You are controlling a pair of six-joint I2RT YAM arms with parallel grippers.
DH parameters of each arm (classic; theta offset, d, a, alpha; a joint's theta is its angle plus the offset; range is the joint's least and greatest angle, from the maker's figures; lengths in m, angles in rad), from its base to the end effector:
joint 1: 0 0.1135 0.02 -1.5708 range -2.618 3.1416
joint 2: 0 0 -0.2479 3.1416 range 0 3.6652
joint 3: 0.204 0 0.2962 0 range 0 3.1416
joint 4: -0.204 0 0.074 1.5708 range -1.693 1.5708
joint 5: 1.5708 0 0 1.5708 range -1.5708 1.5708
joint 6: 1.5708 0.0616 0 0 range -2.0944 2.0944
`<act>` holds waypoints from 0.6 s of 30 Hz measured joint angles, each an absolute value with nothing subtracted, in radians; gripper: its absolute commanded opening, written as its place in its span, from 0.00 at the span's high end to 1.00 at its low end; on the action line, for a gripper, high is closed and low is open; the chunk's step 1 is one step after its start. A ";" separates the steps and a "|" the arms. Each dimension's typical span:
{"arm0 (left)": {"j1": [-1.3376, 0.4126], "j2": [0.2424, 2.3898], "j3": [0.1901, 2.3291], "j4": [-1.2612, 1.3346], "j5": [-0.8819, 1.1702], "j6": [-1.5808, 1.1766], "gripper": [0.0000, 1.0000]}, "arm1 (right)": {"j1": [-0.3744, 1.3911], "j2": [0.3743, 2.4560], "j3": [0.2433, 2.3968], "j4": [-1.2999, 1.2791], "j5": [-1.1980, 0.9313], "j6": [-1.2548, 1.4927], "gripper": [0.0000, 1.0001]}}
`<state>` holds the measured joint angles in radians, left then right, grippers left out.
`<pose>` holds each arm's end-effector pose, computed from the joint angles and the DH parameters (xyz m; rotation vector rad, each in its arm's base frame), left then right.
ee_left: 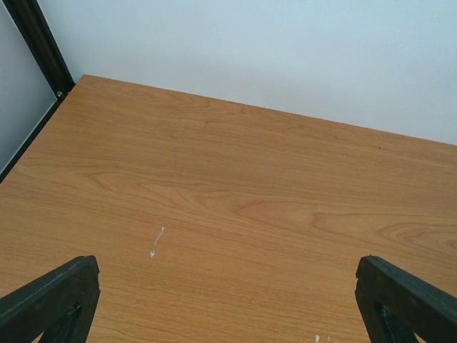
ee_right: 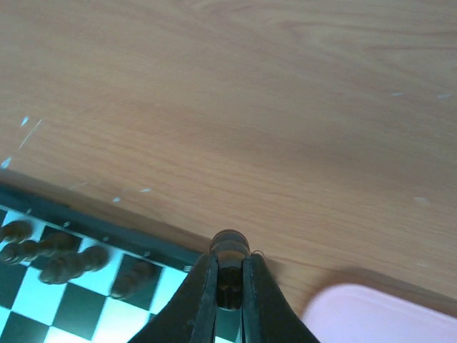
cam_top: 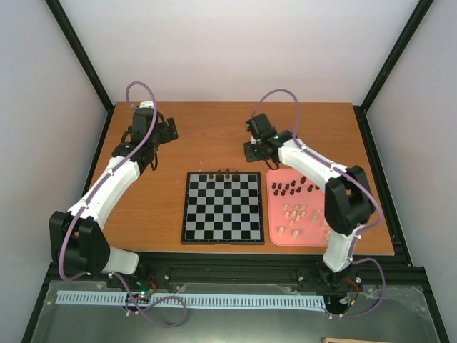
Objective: Set up the chess pieces on the board
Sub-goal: Place the chess piece on the chessboard.
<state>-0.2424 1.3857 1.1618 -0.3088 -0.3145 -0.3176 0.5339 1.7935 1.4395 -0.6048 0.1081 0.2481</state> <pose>0.3781 -0.0739 0.2839 -0.2647 2.0579 -0.0114 0.3867 0.2209 0.2003 -0.3175 2.5107 0.1781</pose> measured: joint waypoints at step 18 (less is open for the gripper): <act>-0.242 1.386 1.162 -0.309 -0.318 -0.318 0.00 | 0.639 1.937 1.484 -0.699 0.051 0.248 0.95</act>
